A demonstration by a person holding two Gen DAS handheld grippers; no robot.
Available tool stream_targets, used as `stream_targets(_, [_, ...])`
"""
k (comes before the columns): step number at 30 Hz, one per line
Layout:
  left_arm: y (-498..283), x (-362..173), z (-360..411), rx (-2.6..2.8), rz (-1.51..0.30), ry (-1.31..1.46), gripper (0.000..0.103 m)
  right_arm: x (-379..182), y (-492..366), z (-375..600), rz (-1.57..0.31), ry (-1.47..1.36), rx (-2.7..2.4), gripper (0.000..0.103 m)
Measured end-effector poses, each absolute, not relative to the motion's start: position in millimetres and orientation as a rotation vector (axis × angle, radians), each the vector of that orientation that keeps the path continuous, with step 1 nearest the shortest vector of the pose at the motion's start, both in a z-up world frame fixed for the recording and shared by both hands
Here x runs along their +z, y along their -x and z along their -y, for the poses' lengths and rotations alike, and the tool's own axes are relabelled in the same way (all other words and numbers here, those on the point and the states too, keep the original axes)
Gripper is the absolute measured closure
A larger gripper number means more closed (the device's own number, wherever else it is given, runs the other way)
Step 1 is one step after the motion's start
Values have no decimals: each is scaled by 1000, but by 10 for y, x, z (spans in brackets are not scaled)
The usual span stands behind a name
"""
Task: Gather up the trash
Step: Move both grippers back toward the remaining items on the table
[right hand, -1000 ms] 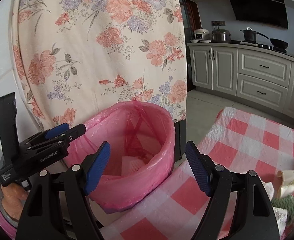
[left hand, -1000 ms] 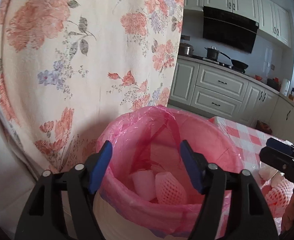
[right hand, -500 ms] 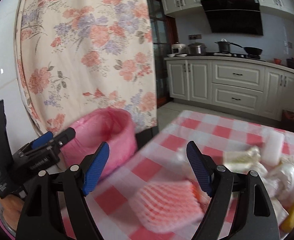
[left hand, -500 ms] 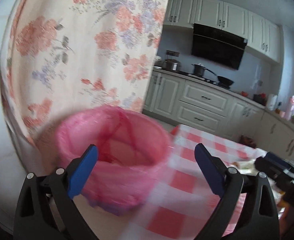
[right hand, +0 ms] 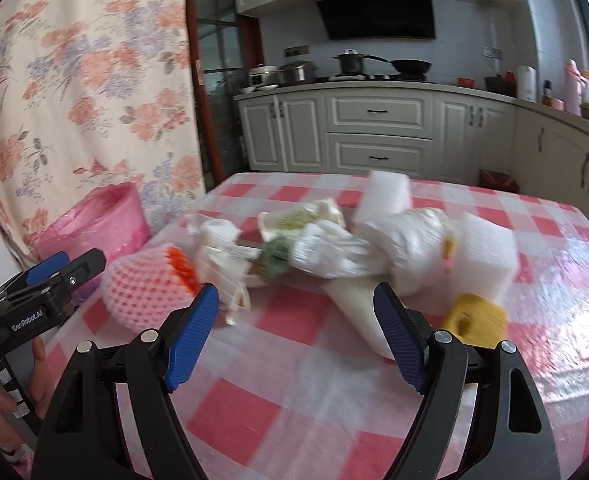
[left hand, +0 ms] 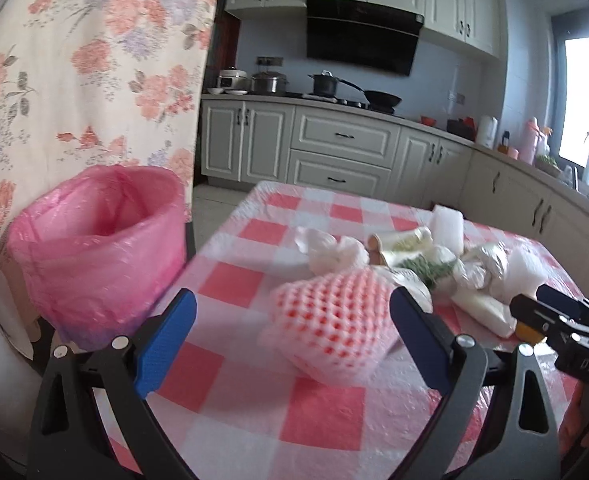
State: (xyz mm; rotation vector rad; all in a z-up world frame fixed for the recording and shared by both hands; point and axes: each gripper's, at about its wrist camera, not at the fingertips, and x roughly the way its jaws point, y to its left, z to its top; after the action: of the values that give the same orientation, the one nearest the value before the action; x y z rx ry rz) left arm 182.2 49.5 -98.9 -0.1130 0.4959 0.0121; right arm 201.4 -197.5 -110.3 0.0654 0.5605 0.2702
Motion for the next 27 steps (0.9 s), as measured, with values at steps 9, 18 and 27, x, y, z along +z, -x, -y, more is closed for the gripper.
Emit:
stream_targets(9, [-2078, -1117, -285, 3, -557, 69, 9, -1227, -2009, 2589, -587, -134, 125, 27])
stream_targets(18, [-2208, -1187, -292, 9, -571, 46, 11, -1395, -2168, 2877, -665, -173, 27, 27])
stream_targets(27, [-2354, -1254, -362, 15, -636, 69, 15, -1473, -2351, 2875, -727, -161, -20, 27])
